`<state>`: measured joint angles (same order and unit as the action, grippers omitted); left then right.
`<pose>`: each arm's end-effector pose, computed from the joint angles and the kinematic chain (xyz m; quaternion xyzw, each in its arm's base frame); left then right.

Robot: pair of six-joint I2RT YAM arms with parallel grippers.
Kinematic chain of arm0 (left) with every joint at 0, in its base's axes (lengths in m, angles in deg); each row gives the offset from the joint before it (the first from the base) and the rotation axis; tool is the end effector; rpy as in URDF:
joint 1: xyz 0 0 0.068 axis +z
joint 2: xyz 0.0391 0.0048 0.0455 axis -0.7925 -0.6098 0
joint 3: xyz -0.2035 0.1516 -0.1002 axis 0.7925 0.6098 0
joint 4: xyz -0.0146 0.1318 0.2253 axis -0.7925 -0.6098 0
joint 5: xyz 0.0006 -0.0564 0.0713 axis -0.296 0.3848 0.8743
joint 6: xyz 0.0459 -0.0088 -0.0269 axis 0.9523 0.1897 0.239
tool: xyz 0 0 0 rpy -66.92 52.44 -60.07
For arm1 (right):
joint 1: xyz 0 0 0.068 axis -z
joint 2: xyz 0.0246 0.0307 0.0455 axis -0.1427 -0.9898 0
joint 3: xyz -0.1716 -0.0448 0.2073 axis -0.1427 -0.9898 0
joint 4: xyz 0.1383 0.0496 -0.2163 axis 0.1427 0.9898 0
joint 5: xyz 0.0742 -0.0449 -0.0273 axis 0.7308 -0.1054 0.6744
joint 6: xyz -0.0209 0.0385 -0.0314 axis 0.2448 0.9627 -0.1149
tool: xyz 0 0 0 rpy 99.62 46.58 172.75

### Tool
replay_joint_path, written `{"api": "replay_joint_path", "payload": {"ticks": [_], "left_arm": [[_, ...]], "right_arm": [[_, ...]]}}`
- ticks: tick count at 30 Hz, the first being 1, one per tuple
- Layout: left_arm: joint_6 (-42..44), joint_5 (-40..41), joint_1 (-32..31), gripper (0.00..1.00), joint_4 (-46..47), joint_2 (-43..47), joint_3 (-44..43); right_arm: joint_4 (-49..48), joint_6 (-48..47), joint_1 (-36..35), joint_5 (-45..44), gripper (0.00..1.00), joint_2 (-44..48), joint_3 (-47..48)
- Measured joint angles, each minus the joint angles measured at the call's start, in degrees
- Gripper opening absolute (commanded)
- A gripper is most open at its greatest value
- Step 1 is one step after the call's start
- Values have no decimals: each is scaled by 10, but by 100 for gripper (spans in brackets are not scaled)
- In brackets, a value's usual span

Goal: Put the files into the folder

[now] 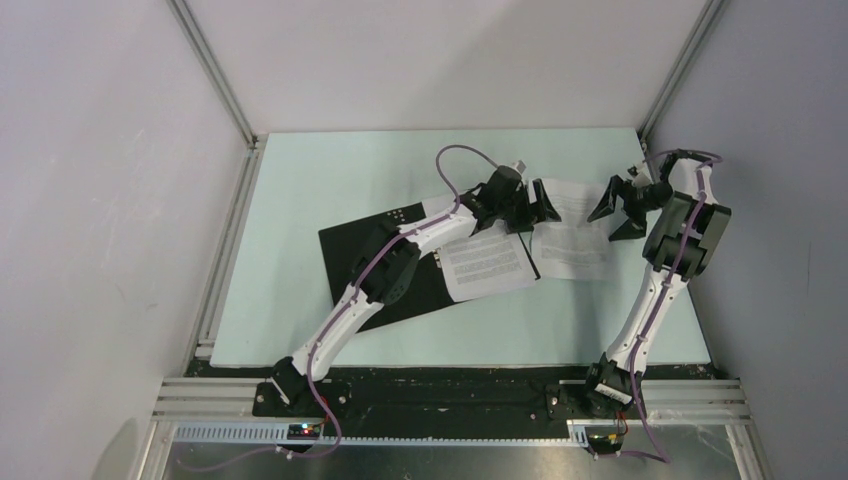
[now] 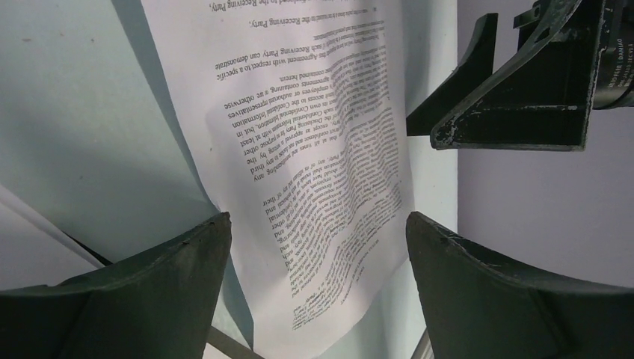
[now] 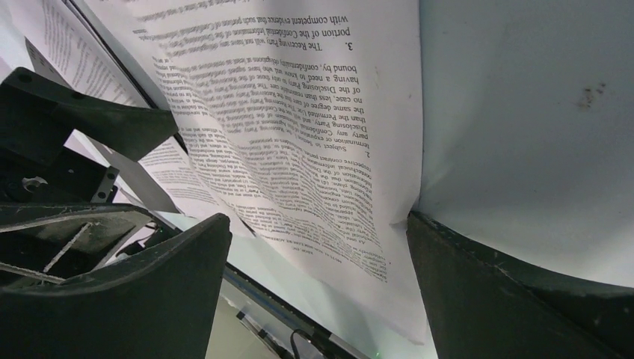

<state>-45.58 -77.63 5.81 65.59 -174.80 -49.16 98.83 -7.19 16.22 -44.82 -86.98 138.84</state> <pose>0.4017 -0.4403 0.1406 0.0097 0.8637 -0.4594 0.2070 0.4280 -0.1712 0.1538 0.1199 0.9422 0.3072 0.0596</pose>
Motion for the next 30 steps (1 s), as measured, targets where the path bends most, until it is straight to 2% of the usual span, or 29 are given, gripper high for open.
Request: {"api": "replay_joint_path", "payload": {"ticks": [6, 15, 20, 26, 30], "left_arm": [[-9, -16, 0, 93, 15, 0, 7], [-29, -62, 0, 98, 74, 0, 37], [-33, -85, 1, 99, 97, 0, 48], [-29, -76, 2, 99, 86, 9, 58], [-29, -58, 2, 99, 72, 22, 71]], "right_arm": [[0, 1, -5, 29, 92, -4, 0], [9, -17, -19, 135, 92, -13, -2], [22, -36, -2, 189, 92, -13, -8], [24, -38, 21, 184, 88, -13, -22], [8, -27, 31, 124, 91, -2, -28]]}}
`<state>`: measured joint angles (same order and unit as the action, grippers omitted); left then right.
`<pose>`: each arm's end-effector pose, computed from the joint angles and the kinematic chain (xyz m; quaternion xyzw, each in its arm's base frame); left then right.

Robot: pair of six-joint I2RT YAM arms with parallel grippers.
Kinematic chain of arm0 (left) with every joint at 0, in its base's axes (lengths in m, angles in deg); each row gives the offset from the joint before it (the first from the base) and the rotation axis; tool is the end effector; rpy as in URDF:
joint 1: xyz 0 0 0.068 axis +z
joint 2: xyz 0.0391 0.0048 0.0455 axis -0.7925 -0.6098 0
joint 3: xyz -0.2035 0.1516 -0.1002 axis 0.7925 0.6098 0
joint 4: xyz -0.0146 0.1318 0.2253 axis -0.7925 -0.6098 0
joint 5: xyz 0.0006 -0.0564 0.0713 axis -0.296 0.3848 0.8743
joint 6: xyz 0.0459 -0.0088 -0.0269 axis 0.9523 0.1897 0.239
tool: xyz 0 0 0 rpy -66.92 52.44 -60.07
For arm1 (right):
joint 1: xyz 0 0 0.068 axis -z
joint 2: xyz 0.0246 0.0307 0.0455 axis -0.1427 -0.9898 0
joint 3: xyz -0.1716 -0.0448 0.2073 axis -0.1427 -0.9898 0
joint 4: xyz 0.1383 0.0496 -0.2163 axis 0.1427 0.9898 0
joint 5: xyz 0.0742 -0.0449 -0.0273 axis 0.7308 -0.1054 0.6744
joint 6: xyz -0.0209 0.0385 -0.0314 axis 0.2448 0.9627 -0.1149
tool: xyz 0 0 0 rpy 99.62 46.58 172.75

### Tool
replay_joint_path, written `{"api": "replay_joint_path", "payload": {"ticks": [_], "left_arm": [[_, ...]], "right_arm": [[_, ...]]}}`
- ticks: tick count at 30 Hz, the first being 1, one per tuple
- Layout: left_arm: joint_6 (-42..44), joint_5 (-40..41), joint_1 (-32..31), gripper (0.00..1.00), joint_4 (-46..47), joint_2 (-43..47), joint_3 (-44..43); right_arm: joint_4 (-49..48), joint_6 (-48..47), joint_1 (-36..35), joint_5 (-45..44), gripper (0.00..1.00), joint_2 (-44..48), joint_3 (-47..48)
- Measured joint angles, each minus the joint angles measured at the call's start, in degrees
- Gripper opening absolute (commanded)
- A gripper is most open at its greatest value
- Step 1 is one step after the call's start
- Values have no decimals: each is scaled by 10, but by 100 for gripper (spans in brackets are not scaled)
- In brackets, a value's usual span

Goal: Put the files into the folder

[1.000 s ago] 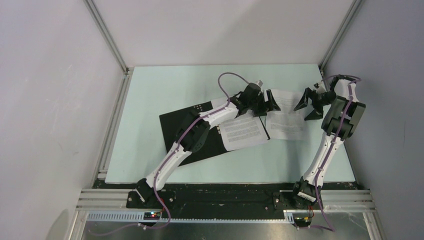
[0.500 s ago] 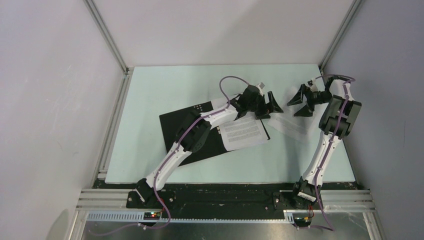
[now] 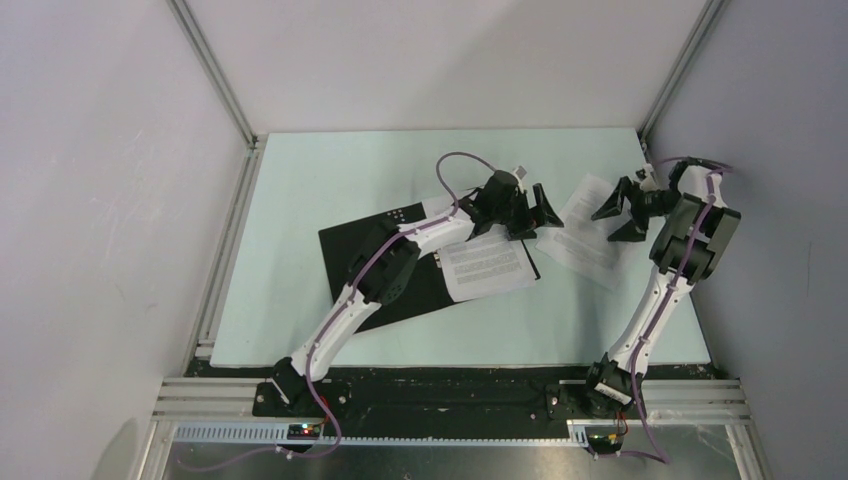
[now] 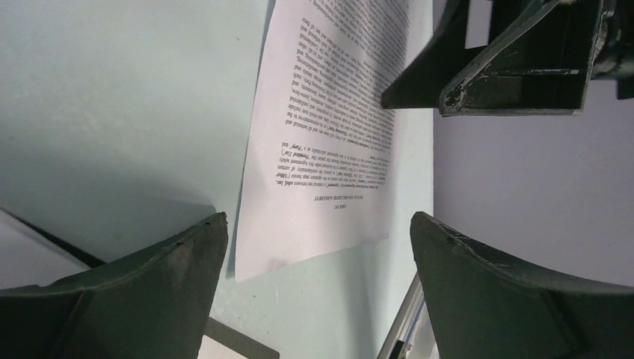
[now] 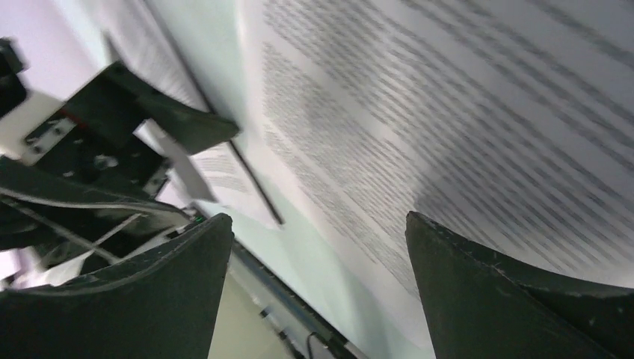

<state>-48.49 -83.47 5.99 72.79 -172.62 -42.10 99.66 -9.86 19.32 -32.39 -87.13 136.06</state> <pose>0.3952 -0.4356 0.1327 0.0162 0.8489 -0.4998 0.1709 0.4142 -0.1857 0.1464 0.1360 0.8990 0.4076 0.0841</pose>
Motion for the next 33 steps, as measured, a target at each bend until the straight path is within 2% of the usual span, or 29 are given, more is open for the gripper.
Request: {"api": "replay_joint_path", "payload": {"ticks": [6, 11, 18, 23, 33], "left_arm": [[1, 31, -2, 99, -34, 12, 2], [0, 40, -5, 99, -40, 13, 1], [-3, 43, -6, 99, -41, 13, 0], [-5, 41, -7, 98, -51, 13, -5], [-16, 12, -8, 98, -38, 3, -13]], "right_arm": [[-53, 31, 25, -143, 95, 66, -36], [-80, 47, 27, -240, 99, 75, -53], [-70, 66, 3, -322, 94, 53, -25], [-48, 61, -5, -291, 92, 35, 1], [-13, 48, -37, -125, 93, 1, 28]]}}
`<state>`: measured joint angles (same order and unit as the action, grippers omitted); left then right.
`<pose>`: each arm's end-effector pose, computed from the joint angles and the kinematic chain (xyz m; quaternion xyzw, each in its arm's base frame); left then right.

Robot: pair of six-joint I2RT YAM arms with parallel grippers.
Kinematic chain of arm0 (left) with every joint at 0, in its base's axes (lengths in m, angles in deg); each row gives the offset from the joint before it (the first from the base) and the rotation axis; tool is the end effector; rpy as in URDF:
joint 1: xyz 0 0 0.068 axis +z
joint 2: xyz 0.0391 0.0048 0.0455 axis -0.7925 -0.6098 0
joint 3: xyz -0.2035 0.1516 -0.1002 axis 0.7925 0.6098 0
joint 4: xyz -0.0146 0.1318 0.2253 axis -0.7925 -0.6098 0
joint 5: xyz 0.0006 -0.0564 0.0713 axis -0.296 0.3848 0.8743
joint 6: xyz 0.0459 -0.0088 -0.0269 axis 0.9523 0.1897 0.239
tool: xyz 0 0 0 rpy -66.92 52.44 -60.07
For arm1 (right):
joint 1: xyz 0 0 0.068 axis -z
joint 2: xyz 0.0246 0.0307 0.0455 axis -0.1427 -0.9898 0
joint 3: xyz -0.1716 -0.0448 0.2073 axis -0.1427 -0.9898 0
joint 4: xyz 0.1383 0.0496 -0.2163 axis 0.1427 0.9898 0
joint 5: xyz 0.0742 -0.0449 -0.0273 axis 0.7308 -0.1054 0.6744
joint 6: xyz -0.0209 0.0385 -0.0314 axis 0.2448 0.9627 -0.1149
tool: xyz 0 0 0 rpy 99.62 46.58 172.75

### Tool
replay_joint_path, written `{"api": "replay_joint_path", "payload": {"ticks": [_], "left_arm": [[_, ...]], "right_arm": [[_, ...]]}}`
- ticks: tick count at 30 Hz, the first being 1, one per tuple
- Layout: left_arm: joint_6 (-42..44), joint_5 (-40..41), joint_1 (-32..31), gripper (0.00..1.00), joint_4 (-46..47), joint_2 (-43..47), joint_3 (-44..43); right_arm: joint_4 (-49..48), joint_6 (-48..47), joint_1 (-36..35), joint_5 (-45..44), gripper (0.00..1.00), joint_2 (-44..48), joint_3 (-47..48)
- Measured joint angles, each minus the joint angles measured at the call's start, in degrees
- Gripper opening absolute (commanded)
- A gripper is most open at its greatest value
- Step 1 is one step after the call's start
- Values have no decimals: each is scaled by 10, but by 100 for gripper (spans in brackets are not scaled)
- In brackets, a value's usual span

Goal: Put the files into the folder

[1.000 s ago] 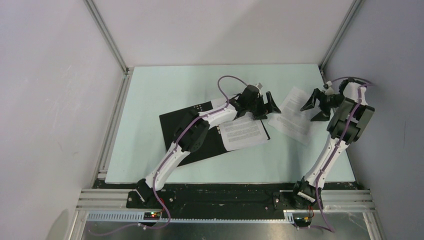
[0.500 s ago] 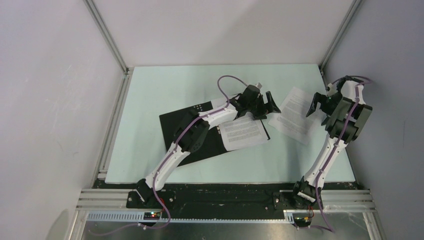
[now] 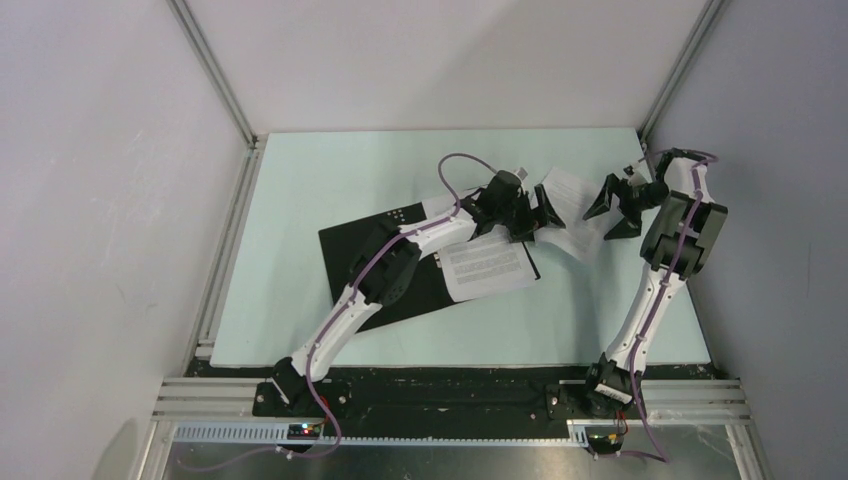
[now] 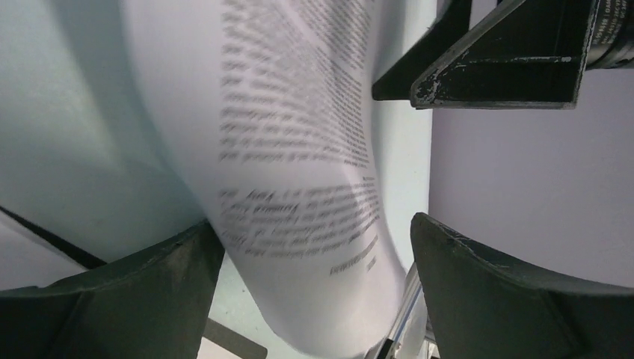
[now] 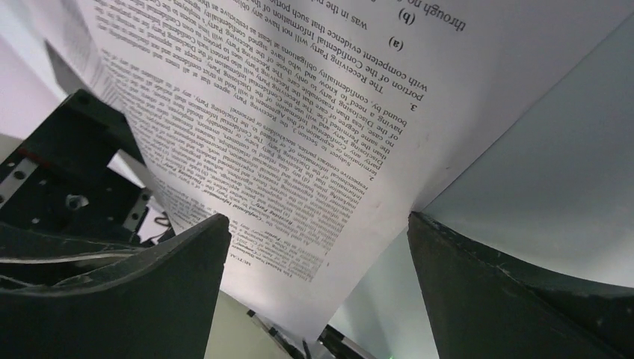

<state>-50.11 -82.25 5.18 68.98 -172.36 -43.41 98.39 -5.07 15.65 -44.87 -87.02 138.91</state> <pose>0.3889 -0.4401 0.1367 0.0005 0.8595 -0.4866 0.1568 0.4306 -0.1674 0.1537 0.1314 0.9409 0.3071 0.0560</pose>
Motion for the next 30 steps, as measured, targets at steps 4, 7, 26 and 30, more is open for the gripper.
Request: {"api": "replay_joint_path", "payload": {"ticks": [4, 7, 26, 30], "left_arm": [[-9, -21, 0, 98, 19, -5, 0], [-21, -45, 0, 98, 45, -8, 0], [-49, 21, 4, 98, 28, -6, 0], [-56, 18, 4, 92, 36, -6, 0]], "right_arm": [[7, -9, -6, 42, 93, -7, 0], [7, -15, -7, 57, 92, -9, -1], [3, 13, 10, 145, 100, 12, -111], [0, 15, 14, 167, 99, 25, -155]]}}
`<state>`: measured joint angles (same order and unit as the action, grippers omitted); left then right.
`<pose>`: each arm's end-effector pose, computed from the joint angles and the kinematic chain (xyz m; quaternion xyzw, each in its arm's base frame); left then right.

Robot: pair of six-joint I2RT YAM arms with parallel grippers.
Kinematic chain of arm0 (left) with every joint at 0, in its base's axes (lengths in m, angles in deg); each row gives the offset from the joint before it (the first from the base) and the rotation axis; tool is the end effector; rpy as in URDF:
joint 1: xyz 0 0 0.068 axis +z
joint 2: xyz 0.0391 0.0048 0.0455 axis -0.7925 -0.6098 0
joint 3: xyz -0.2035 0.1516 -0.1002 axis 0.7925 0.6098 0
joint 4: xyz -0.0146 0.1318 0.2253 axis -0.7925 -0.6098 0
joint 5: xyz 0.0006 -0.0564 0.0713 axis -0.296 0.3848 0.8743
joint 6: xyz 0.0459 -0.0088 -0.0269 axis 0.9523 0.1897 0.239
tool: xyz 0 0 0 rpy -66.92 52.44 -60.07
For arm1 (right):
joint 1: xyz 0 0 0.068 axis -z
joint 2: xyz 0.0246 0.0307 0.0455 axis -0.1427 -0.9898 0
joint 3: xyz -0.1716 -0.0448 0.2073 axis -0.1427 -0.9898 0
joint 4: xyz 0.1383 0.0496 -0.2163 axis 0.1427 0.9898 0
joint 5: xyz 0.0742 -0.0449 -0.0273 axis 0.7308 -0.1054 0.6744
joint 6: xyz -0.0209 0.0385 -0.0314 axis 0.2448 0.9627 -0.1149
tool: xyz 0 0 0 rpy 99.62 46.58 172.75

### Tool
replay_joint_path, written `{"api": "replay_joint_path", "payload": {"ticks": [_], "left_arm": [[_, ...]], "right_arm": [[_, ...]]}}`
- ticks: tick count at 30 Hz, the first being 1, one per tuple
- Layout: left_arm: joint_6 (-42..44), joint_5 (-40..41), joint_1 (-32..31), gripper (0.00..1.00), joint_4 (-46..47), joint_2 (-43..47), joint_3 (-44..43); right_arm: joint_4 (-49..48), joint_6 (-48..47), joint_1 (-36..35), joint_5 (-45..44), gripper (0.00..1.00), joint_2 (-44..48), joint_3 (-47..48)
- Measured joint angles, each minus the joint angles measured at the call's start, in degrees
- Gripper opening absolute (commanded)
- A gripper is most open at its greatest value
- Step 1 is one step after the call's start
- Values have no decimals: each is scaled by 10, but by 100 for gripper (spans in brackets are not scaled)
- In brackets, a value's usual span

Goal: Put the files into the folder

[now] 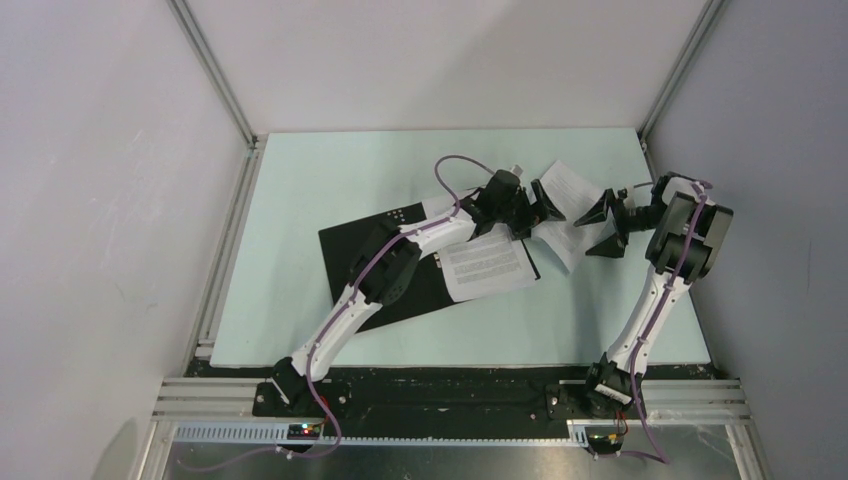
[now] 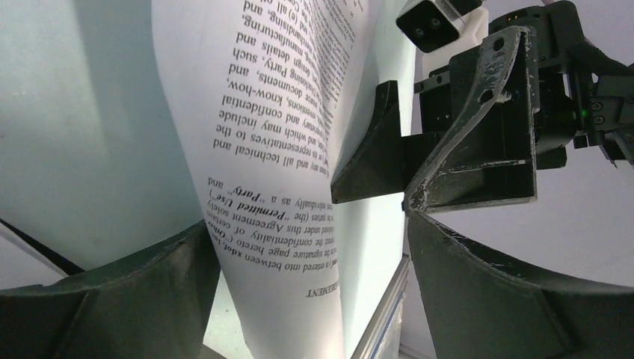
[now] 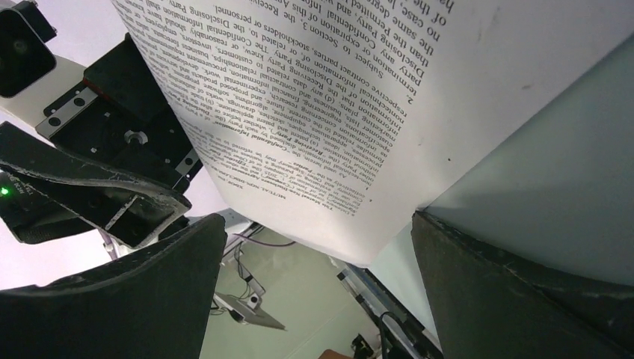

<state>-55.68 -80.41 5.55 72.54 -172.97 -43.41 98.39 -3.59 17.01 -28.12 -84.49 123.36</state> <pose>0.3952 -0.4396 0.1363 -0.0463 0.8476 -0.5036 0.1608 0.3915 -0.1529 0.1179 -0.1994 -0.8650 -0.4604 0.0024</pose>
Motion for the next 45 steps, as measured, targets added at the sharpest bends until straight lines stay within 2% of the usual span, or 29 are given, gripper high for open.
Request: {"api": "replay_joint_path", "payload": {"ticks": [6, 17, 20, 26, 28, 30, 32, 34, 36, 39, 40, 42, 45], "left_arm": [[-17, 1, -2, 84, -1, 1, 5], [-51, -19, -2, 76, -5, 3, 15], [-54, -23, -2, 74, -5, 3, 15], [-54, -26, -2, 73, -12, 3, 15], [-54, -26, -2, 74, -18, 3, 15], [-54, -26, -2, 74, -23, 3, 15], [-54, -26, -2, 74, -27, 3, 15], [-54, -26, -2, 74, -30, 3, 15], [-54, -25, -2, 74, -31, 3, 15], [-46, -26, 0, 75, -31, 3, 15], [-34, -27, 2, 79, -31, 3, 15], [-6, -32, 5, 86, -32, 5, 13], [52, -50, 14, 89, -38, 19, 9]], "right_arm": [[-19, 8, 0, -2, 99, 16, -25], [-102, 73, 9, -26, 99, 137, -228], [-139, 104, 17, -12, 99, 151, -249], [-228, 169, 46, 9, 92, 155, -255], [-252, 186, 55, 10, 87, 155, -254], [-271, 196, 61, 6, 77, 155, -249], [-293, 202, 69, -3, 46, 155, -241], [-312, 206, 74, -7, 27, 155, -234], [-328, 210, 75, -8, 16, 153, -226], [-338, 210, 75, -9, 5, 145, -209], [-336, 204, 75, -10, 0, 143, -203], [-326, 187, 75, -13, 0, 140, -183], [-301, 165, 73, -12, 0, 140, -150]]}}
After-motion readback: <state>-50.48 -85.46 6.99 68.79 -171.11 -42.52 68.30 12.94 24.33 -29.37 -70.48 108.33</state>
